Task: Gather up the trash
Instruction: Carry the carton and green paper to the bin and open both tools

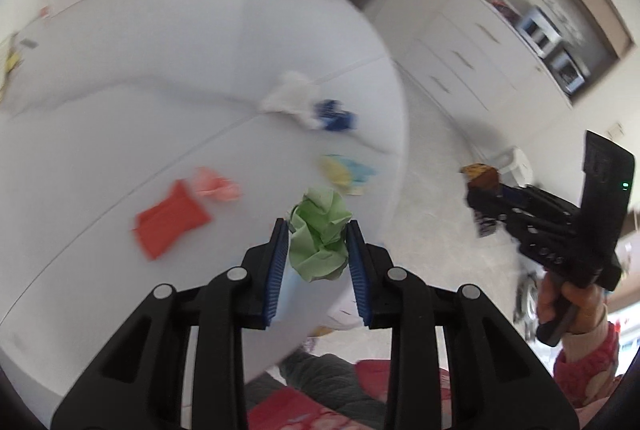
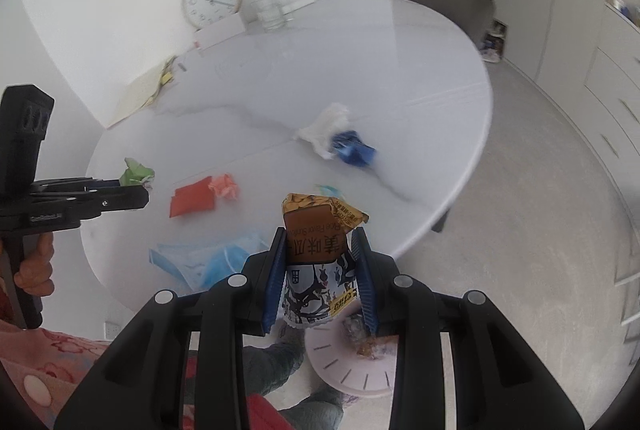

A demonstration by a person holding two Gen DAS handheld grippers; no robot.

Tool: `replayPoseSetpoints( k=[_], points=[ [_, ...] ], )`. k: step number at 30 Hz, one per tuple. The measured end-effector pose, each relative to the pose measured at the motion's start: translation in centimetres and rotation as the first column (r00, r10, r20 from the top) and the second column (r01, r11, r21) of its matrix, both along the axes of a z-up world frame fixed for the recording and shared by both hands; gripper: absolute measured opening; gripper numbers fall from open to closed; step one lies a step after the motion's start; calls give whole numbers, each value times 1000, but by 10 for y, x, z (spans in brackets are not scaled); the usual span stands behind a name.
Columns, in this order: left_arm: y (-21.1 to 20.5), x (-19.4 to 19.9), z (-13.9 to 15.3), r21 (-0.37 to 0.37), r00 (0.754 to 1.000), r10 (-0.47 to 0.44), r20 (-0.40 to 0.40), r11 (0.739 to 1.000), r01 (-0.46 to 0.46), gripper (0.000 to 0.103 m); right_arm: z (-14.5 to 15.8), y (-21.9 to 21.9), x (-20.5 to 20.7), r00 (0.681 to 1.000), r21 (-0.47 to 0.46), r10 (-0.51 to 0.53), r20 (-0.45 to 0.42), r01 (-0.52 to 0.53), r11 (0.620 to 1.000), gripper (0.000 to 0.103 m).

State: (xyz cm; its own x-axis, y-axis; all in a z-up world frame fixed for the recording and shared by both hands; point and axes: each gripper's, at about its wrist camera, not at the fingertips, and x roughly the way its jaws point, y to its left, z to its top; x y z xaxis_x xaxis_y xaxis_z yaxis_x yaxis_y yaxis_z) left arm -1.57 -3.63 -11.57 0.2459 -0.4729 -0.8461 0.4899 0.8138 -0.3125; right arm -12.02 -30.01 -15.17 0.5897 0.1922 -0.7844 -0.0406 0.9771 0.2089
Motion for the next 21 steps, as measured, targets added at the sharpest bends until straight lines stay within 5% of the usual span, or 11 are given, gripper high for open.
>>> replayPoseSetpoints(
  k=[6, 8, 14, 21],
  points=[
    [-86, -35, -24, 55, 975, -220, -27, 974, 221, 33, -8, -41, -46, 991, 8, -131, -29, 131, 991, 33],
    [-108, -41, -37, 92, 966, -252, -60, 962, 257, 54, -9, -50, -57, 988, 13, -152, -29, 153, 988, 33],
    [-115, -58, -34, 120, 976, -215, -47, 968, 219, 91, -10, -59, -70, 987, 22, -161, -27, 161, 987, 33],
    [-105, -47, -28, 150, 993, -114, -8, 982, 114, 95, -18, -47, -67, 994, 35, -104, -34, 105, 994, 34]
  ],
)
